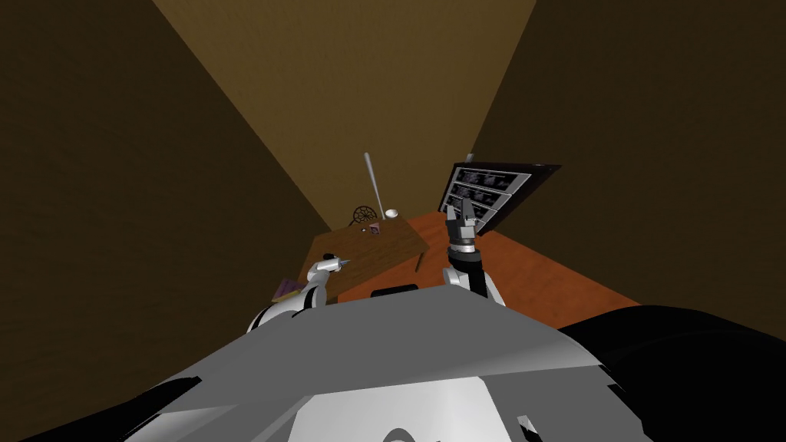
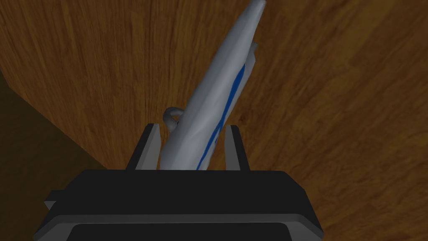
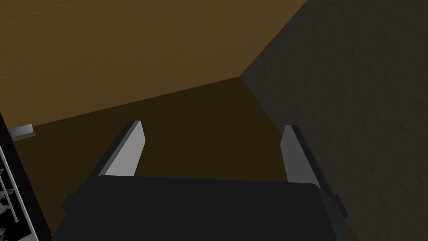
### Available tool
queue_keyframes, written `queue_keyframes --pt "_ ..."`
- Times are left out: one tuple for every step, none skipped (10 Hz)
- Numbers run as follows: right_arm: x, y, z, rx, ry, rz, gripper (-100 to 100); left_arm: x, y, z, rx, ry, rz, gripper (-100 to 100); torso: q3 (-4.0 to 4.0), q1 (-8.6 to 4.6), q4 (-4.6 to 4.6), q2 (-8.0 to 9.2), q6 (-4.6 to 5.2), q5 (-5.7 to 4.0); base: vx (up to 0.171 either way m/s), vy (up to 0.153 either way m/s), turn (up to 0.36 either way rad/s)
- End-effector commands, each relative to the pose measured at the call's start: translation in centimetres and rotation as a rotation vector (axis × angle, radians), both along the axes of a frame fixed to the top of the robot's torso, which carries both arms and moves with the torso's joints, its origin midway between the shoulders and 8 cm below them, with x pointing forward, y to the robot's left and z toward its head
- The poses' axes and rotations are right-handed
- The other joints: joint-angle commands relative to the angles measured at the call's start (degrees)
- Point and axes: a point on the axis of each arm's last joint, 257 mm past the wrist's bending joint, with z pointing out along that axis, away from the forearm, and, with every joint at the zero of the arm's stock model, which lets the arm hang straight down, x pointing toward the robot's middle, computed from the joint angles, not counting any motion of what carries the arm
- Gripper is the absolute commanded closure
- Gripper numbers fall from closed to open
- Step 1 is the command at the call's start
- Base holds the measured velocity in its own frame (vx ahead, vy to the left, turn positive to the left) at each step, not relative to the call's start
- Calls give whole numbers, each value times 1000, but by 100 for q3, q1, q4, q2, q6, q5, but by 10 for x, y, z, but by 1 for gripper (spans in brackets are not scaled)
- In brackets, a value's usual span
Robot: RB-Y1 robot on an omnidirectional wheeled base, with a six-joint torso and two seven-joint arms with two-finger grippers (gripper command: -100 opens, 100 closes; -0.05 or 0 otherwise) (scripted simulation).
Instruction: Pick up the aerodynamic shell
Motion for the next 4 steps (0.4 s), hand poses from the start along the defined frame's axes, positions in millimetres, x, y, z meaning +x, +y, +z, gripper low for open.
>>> queue_keyframes --pt "0 0 0 0 0 0 0 11 2 12 1 -2 8 100 0 0 0 0 0 0 -83 -26 -47" --pt "0 0 0 0 0 0 0 15 2 16 1 -2 11 100 14 -11 8 24 3 -3 -130 -27 -57" --pt "0 0 0 0 0 0 0 13 1 15 3 -5 6 100 26 -16 11 45 1 -3 -55 -11 -16" --pt "0 0 0 0 0 0 0 13 0 15 1 -3 7 0 21 -10 9 33 -4 -4 -9 -3 3"
